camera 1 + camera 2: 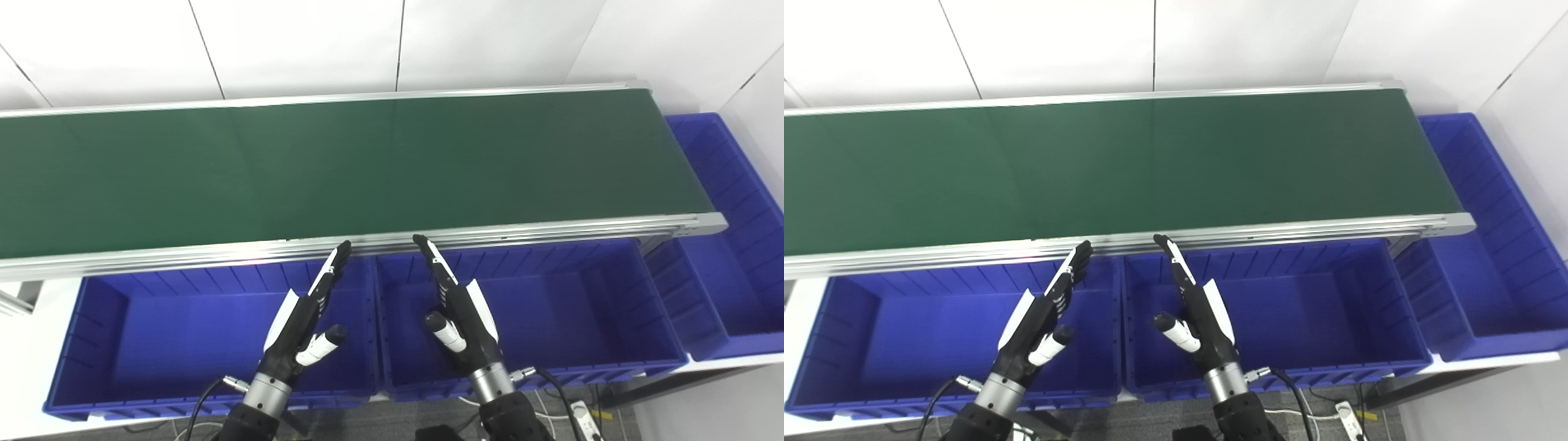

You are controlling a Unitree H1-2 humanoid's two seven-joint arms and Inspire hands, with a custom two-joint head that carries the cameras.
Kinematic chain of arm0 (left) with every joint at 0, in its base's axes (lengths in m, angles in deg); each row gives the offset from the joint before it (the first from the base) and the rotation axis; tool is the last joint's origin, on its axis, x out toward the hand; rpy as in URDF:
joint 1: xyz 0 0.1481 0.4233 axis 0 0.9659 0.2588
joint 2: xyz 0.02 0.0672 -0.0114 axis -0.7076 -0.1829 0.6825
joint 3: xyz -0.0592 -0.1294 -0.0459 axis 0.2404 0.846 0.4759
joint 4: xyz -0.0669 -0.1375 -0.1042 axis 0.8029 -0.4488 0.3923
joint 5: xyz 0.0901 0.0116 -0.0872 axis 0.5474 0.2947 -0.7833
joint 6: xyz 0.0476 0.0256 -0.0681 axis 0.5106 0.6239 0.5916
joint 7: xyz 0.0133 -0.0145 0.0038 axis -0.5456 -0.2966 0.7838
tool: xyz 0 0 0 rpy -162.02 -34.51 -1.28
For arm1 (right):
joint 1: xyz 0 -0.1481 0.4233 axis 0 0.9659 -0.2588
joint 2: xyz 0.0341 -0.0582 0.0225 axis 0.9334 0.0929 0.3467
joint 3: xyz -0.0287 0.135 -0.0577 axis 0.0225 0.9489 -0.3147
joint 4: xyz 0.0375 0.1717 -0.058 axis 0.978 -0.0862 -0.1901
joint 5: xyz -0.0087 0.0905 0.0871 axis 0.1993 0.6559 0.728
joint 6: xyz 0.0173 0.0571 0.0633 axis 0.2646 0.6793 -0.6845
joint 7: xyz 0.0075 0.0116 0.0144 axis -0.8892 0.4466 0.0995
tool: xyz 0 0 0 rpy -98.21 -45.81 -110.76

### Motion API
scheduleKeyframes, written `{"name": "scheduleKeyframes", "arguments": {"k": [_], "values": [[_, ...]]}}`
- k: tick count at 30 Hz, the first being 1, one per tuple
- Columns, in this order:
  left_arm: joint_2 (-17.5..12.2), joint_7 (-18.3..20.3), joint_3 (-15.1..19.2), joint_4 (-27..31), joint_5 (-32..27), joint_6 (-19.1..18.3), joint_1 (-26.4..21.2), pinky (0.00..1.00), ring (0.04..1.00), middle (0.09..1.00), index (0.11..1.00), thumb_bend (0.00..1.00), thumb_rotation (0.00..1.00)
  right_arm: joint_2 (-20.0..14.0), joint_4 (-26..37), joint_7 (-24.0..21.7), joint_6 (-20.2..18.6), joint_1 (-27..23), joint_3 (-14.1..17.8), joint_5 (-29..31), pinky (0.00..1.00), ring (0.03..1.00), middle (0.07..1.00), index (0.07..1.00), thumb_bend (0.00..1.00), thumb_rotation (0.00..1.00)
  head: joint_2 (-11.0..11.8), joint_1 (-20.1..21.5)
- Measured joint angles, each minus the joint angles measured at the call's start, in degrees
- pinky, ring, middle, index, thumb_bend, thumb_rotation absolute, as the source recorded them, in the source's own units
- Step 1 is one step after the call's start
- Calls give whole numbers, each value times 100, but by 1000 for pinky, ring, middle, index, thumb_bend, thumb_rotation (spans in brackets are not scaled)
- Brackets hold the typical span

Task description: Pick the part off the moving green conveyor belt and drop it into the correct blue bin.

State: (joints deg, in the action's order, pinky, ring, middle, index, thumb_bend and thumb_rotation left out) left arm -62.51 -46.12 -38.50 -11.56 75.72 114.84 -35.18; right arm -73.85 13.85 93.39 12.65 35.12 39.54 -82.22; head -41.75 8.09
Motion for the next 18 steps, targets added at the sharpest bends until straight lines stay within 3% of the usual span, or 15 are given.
{"name": "scheduleKeyframes", "arguments": {"k": [7,18], "values": [[-30,-172,-155,-39,2,0,-1,1000,1000,1000,1000,943,940,-2,-207,3,21,7,-37,38,1000,1000,988,959,1000,1000,272,-79],[-151,-344,-399,-214,19,0,-30,1000,1000,1000,1000,877,928,-183,-433,221,33,-48,-312,119,1000,1000,990,966,1000,1000,448,-185]]}}
